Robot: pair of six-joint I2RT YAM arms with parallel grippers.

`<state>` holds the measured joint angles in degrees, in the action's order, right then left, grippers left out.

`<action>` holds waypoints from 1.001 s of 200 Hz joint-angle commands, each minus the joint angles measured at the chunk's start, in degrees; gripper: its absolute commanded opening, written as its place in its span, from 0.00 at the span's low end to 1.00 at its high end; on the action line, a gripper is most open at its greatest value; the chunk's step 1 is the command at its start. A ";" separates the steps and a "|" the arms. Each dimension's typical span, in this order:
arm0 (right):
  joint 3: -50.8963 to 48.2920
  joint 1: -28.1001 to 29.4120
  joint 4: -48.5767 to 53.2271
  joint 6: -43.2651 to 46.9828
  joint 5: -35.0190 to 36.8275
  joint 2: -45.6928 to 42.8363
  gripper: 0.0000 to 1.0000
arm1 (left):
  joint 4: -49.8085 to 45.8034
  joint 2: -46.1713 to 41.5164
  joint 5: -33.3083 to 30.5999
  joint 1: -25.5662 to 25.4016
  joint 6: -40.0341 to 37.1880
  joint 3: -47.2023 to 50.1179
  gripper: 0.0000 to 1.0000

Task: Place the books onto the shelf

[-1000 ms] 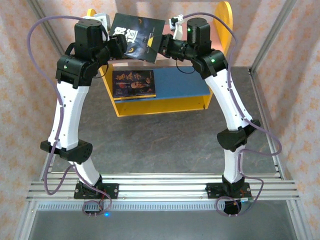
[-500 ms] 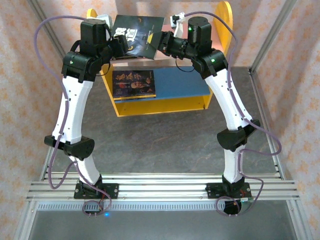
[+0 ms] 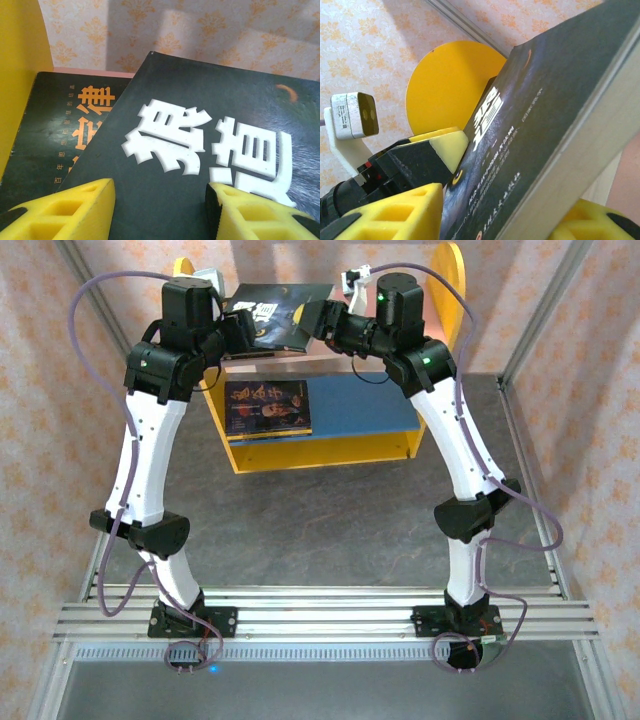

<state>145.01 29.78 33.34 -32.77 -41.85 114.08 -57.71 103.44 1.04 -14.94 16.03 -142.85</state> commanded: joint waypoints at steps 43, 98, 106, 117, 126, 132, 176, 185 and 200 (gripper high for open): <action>-9.37 -0.38 -5.67 1.40 -1.20 -4.52 0.55 | -2.19 1.24 -0.03 0.70 0.80 -1.28 0.51; -18.39 -0.47 -7.68 2.83 -0.16 -9.75 0.66 | -2.29 1.95 1.25 1.09 0.96 -1.35 0.50; -19.50 -0.42 -7.76 3.07 0.21 -10.35 0.68 | -2.43 2.03 1.17 1.23 0.95 -1.24 0.50; -20.85 -0.38 -8.01 3.32 0.58 -11.11 0.71 | -2.57 2.03 1.16 1.28 0.90 -1.23 0.50; -21.65 -0.42 -8.10 3.58 0.84 -11.47 0.72 | -2.49 2.10 1.16 1.36 0.93 -1.29 0.50; -22.02 -0.38 -8.12 3.75 0.94 -11.73 0.72 | -2.58 2.12 1.14 1.32 0.94 -1.27 0.50; -24.66 -0.43 -7.63 4.57 1.25 -12.69 0.74 | -2.54 2.12 0.98 1.40 1.08 -1.25 0.49; -25.25 -0.43 -7.85 4.63 1.21 -13.04 0.74 | -2.56 2.12 0.99 1.40 1.03 -1.24 0.49; -26.60 -0.38 -8.41 4.48 1.12 -13.74 0.74 | -2.55 2.12 0.90 1.40 1.08 -1.23 0.49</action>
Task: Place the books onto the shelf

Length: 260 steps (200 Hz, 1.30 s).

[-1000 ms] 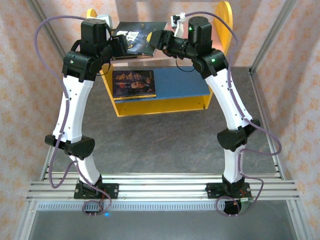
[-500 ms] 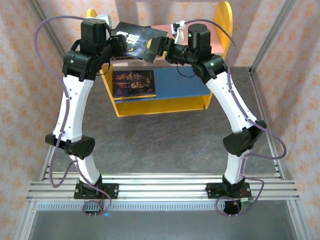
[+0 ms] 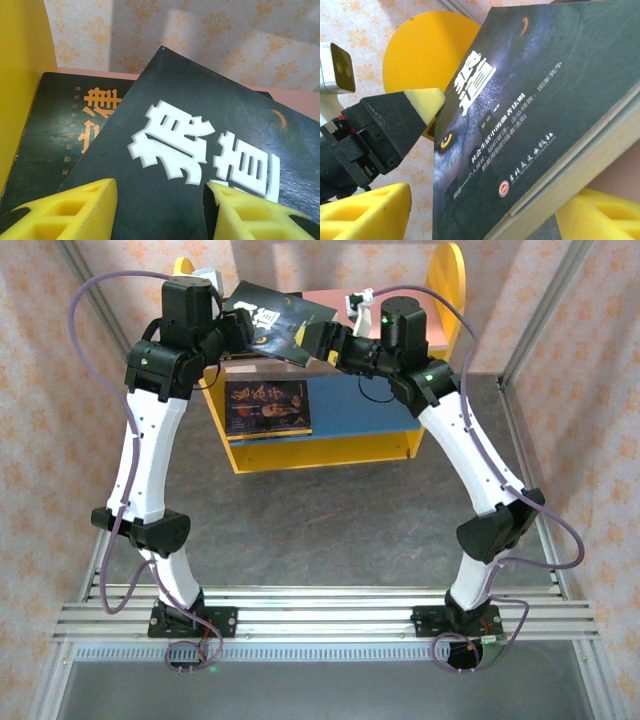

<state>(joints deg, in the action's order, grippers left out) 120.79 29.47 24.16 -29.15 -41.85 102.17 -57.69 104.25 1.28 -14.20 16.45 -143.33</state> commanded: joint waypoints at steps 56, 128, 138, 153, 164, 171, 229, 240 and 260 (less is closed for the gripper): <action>0.74 -0.13 0.86 0.86 1.31 -0.76 0.71 | -2.50 1.66 1.48 0.66 1.22 -0.81 0.49; 13.94 -0.51 4.78 0.45 0.14 6.07 0.40 | -2.52 1.49 2.13 0.66 1.17 -0.81 0.49; 15.61 -0.60 5.51 0.69 0.05 7.02 0.37 | -2.67 1.40 2.40 0.66 1.22 -0.70 0.49; 18.59 -0.80 6.85 1.03 -0.51 8.74 0.34 | -2.82 1.01 3.10 0.62 1.31 -0.40 0.48; 20.80 -1.03 7.83 1.19 -1.08 9.99 0.32 | -2.65 0.39 3.75 0.66 1.56 0.47 0.48; 22.09 -1.31 8.30 1.15 -1.53 10.84 0.30 | -2.16 -0.18 4.16 0.66 1.78 1.41 0.48; 28.84 -3.52 10.07 1.03 -5.34 14.76 0.29 | 0.99 -6.12 5.40 0.66 2.42 8.24 0.48; 29.60 -3.94 10.09 0.87 -6.58 15.34 0.29 | 1.13 -6.35 5.77 0.69 2.65 8.24 0.48; 30.94 -4.67 10.03 0.38 -9.34 16.36 0.28 | 1.51 -6.74 6.29 0.66 3.00 8.30 0.48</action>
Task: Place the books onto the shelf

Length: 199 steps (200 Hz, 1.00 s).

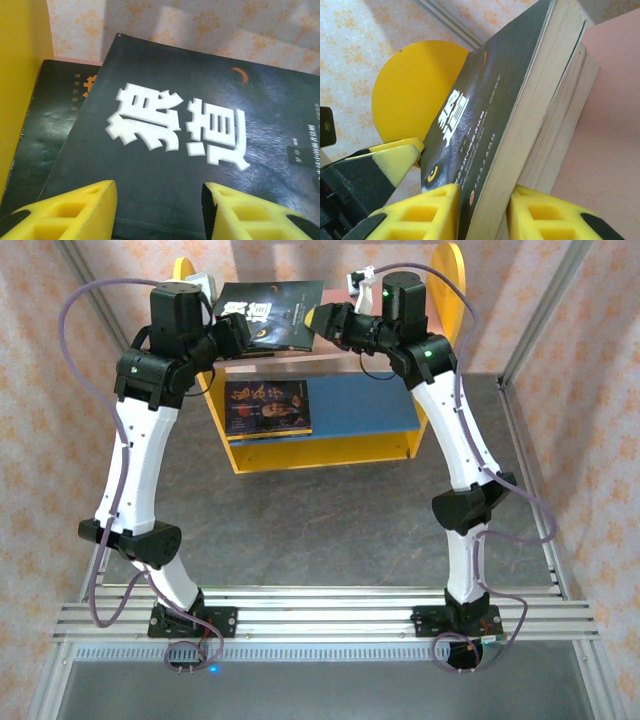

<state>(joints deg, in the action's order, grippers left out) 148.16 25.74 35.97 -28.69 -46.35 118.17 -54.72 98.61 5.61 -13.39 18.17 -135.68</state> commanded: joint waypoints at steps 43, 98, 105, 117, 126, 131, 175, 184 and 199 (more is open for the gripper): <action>6.81 -1.81 -1.38 0.02 -8.80 3.12 0.29 | -0.97 -1.81 2.09 -0.15 1.64 0.81 0.47; 8.88 -1.76 -2.70 -0.59 -11.57 5.48 0.29 | 3.11 -2.56 2.68 -0.15 1.62 0.79 0.49; 8.90 -1.80 -2.72 -0.50 -11.62 5.58 0.29 | 2.98 -2.16 2.78 -0.15 1.45 0.04 0.49; 8.99 -1.81 -2.74 -0.18 -11.75 5.61 0.29 | 2.78 -1.53 2.89 -0.18 1.17 -0.94 0.49; 9.00 -1.91 -2.85 -0.22 -11.91 5.71 0.29 | 2.69 -0.99 2.84 -0.15 1.00 -1.62 0.49; 9.04 -1.90 -3.06 -0.15 -12.17 5.79 0.29 | 2.82 -0.78 2.83 -0.15 0.93 -1.75 0.49; 9.69 -2.56 -3.87 -0.88 -13.94 6.49 0.30 | 4.36 1.50 2.39 -0.15 -0.48 -2.65 0.49; 9.69 -2.92 -4.02 -1.01 -14.11 6.55 0.31 | 4.14 2.14 1.94 -0.15 -0.68 -3.25 0.49; 9.69 -3.33 -3.97 -1.02 -14.03 6.55 0.36 | 3.17 3.44 1.60 -0.15 -0.70 -4.36 0.49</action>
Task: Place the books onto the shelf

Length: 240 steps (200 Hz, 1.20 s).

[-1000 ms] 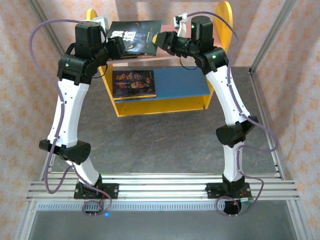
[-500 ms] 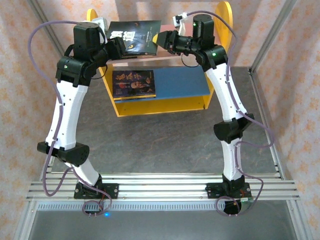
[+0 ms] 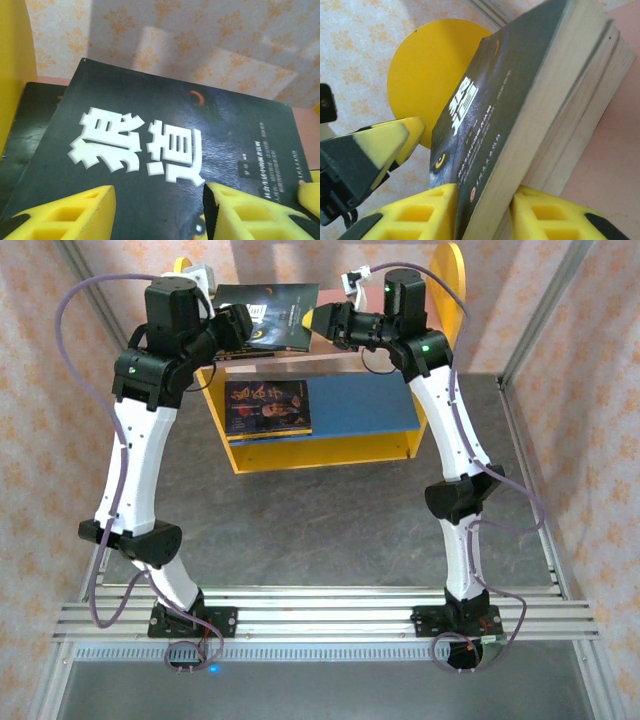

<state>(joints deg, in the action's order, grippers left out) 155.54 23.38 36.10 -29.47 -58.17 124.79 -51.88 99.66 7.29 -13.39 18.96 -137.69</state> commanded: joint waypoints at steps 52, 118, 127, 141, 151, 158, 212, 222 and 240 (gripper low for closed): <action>2.31 -1.45 -0.06 3.66 -0.72 -0.49 0.43 | -1.78 3.44 -3.47 -0.15 -1.98 -2.83 0.49; -1.78 -1.40 6.01 9.95 3.16 -3.72 0.46 | -3.47 3.70 -4.48 -0.15 -2.93 -2.84 0.48; -3.45 -1.41 5.29 10.17 3.16 -4.48 0.46 | -3.33 3.62 -4.39 -0.15 -2.93 -2.67 0.48; -5.42 -1.40 4.49 10.40 3.07 -5.32 0.46 | -2.96 3.61 -4.18 -0.22 -2.80 -2.50 0.48; -6.12 -1.49 4.24 10.41 2.90 -5.55 0.46 | -2.68 3.62 -4.14 -0.17 -2.72 -2.39 0.48; -6.12 -1.41 4.24 10.49 2.72 -5.45 0.45 | -2.51 3.61 -4.12 -0.15 -2.62 -2.41 0.48; -4.64 -1.47 2.38 9.42 0.80 -3.52 0.45 | -2.48 3.67 -2.48 -0.15 -1.51 -2.11 0.48; -4.05 -1.41 2.19 9.10 0.62 -2.99 0.45 | -2.22 3.32 -2.26 -0.23 -1.19 -1.56 0.48; -2.99 -1.41 1.78 8.43 0.65 -2.14 0.45 | -1.24 2.17 -2.08 -0.22 -0.71 0.40 0.48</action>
<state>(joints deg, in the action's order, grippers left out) 150.74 22.33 38.59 -20.32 -56.60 120.84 -52.40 102.48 4.12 -13.41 17.06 -139.02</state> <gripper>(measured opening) 0.454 0.479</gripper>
